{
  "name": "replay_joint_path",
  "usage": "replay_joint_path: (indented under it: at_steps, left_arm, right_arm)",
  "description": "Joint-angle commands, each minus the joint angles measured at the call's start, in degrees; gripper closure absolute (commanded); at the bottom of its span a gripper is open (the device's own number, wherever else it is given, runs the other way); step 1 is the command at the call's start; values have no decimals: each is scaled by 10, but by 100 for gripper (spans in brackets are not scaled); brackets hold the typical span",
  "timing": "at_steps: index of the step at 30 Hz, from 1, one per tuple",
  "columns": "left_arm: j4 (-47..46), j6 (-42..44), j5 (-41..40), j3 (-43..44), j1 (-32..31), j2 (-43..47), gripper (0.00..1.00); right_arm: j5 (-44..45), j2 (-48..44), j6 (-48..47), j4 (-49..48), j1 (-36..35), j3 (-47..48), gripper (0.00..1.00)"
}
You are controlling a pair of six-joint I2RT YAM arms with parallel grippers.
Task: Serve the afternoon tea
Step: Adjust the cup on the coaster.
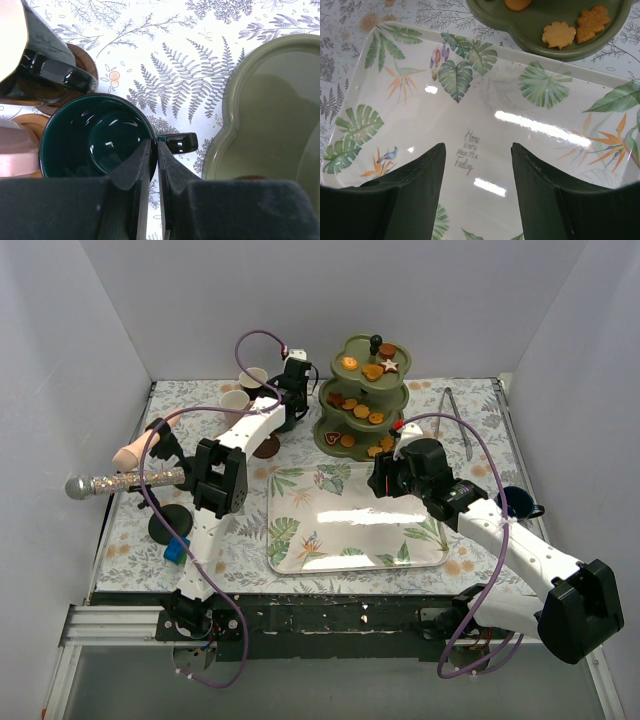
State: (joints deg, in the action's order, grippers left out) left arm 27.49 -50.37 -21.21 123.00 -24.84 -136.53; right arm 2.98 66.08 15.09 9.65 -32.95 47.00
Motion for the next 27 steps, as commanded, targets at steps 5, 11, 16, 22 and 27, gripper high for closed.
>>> replay_joint_path:
  at_steps: [5, 11, 16, 22, 27]
  left_arm:
    - [15, -11, -27, 23, 22, 20, 100]
    - [16, -8, -19, 26, 22, 17, 100]
    - [17, -3, -16, 26, 22, 14, 100]
    - [17, -4, -16, 29, 22, 11, 90]
    - [17, -4, -8, 34, 22, 9, 78]
  right_arm:
    - [5, -5, 5, -4, 3, 3, 37]
    - [5, -4, 5, -4, 3, 3, 37]
    - [4, -4, 5, -4, 3, 2, 37]
    - [4, -3, 5, -5, 3, -1, 37]
    - [3, -3, 5, -4, 3, 0, 37]
